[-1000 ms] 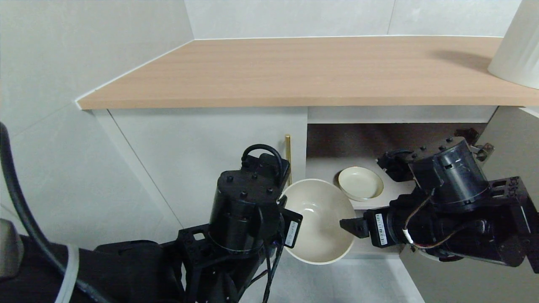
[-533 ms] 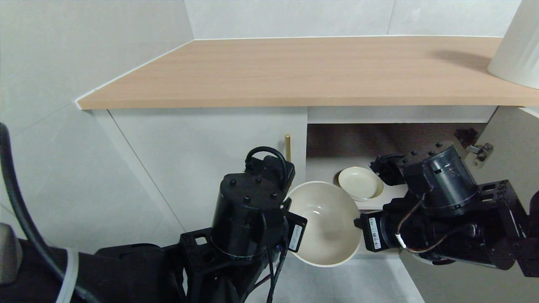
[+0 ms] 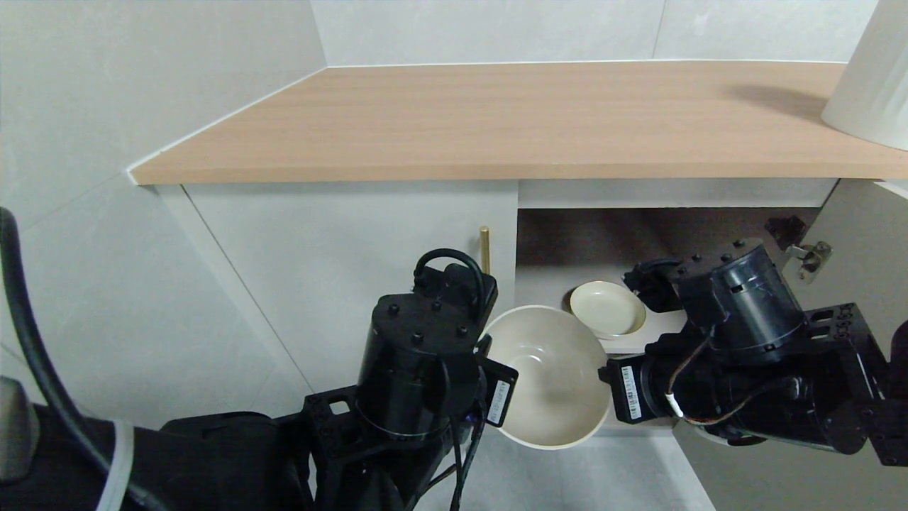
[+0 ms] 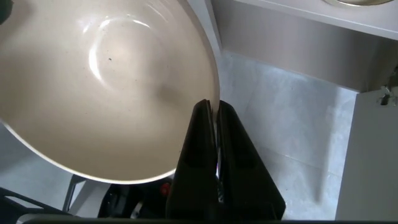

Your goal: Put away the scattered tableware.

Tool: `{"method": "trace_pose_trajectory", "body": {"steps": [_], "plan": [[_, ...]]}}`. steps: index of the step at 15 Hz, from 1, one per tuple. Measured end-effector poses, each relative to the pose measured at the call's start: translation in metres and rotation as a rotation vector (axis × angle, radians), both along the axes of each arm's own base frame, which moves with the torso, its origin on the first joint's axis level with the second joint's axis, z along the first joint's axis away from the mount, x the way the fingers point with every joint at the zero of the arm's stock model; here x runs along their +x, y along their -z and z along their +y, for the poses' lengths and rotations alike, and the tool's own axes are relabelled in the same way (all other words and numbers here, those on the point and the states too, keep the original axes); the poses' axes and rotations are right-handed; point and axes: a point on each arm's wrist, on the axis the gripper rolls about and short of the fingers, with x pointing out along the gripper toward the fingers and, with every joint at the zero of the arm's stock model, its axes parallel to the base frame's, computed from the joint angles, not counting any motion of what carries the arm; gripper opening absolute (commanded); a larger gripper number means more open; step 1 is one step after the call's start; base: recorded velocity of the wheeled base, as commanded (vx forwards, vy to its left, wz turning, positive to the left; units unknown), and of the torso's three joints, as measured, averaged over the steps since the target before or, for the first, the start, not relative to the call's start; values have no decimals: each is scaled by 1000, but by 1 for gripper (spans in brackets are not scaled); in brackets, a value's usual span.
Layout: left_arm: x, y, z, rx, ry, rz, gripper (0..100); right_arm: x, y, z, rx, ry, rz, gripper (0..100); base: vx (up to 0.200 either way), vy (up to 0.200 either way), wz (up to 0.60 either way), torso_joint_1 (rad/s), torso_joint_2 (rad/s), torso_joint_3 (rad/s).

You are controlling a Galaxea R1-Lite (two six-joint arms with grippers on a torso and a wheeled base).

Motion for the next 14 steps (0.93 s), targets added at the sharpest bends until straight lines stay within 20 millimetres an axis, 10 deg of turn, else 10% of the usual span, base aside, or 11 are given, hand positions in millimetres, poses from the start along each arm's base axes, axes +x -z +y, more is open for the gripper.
{"method": "trace_pose_trajectory", "body": {"steps": [7,14], "plan": [[-1,-6,3,-18,-6,-11,100,2,0,-2,-1,15,2,0,0,0,0,0,0,0],[-1,-14,8,-38,-13,-26,100,67,12,-39,156,290,-99,0,0,0,0,0,0,0]]}}
